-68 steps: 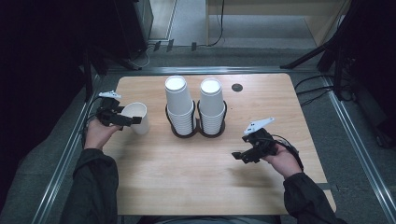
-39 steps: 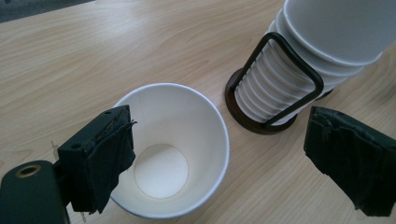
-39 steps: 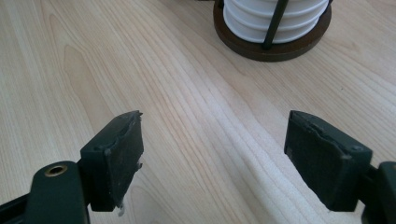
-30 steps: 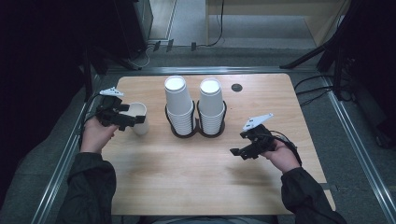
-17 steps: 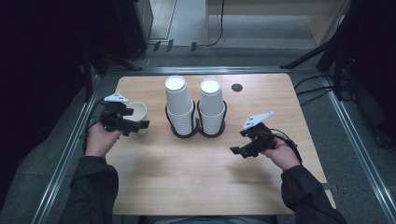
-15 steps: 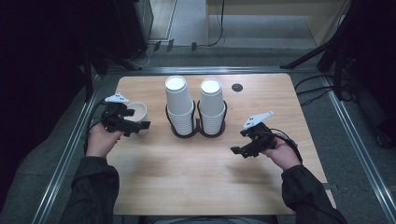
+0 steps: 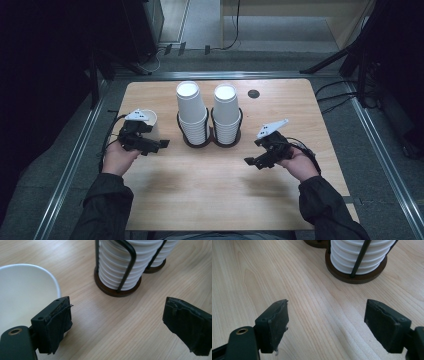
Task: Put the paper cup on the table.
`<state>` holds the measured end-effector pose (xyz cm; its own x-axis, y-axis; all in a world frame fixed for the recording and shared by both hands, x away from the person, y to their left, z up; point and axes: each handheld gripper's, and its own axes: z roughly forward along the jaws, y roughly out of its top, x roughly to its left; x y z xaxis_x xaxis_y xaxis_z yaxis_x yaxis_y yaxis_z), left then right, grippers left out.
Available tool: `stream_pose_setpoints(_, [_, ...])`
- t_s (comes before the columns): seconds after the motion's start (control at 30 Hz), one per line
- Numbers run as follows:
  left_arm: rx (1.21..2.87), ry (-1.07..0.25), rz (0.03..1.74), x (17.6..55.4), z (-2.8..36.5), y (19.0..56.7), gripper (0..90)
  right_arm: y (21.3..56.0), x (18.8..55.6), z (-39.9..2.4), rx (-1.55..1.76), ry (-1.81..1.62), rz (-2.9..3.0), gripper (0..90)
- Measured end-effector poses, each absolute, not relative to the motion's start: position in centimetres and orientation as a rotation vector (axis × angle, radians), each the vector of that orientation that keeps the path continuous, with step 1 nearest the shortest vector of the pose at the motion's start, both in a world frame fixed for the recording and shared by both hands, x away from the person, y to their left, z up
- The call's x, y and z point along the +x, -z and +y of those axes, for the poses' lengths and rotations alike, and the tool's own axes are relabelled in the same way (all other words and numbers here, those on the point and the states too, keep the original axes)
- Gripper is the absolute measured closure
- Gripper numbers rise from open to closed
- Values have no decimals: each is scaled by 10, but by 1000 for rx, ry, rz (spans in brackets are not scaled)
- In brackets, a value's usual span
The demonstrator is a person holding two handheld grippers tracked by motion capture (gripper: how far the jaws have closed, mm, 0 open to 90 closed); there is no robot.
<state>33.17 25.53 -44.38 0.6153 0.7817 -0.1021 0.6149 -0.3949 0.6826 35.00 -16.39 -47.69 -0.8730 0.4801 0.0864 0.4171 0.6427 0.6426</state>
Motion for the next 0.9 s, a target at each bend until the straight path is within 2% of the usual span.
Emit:
stream_pose_setpoints(0.6, [2212, -261, 1016, 316, 219, 470, 84, 476, 349, -169, 767, -1056, 2750, 199])
stream_pose_setpoints(0.9, [2265, -228, 865, 316, 191, 474, 85, 477, 347, -171, 771, -1050, 2751, 199])
